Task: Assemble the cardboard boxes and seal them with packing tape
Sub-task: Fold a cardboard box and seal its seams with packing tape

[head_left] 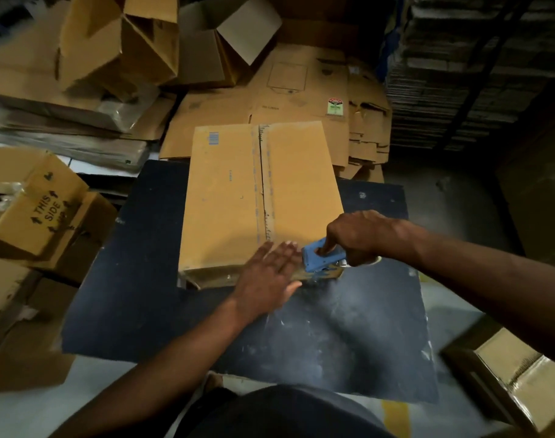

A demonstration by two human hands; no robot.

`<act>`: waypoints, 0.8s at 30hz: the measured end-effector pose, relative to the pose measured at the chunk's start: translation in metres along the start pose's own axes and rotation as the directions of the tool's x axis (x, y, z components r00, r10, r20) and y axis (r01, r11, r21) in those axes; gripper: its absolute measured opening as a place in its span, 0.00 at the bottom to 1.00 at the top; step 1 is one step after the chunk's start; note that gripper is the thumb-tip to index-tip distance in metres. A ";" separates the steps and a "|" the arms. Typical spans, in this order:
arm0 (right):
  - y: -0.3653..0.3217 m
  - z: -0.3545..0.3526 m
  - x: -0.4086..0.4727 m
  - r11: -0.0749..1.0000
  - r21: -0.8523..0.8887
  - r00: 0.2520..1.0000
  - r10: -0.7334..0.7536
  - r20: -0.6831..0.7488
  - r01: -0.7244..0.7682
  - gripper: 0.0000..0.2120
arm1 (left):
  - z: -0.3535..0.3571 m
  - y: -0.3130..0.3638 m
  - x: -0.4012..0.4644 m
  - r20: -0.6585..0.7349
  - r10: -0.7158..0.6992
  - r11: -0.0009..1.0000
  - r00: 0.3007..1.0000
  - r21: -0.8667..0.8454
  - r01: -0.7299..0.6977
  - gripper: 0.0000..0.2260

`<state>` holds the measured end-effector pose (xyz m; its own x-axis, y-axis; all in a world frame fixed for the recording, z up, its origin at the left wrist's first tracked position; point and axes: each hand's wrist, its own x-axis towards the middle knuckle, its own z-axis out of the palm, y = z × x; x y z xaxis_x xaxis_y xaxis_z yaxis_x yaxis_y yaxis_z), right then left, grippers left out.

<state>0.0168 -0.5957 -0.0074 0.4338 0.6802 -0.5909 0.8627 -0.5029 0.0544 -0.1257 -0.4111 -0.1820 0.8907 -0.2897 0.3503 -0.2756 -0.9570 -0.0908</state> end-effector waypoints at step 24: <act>0.125 0.073 -0.078 0.982 0.008 0.977 0.189 0.098 -0.191 0.29 | 0.029 0.007 0.007 -0.139 0.003 0.996 0.990 -0.091 -0.015 0.24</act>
<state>0.0717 -0.7504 -0.0138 0.5613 0.5170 -0.6463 0.7619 -0.6278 0.1595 -0.1113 -0.4206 -0.2071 0.8313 -0.2872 0.4759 -0.3207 -0.9471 -0.0113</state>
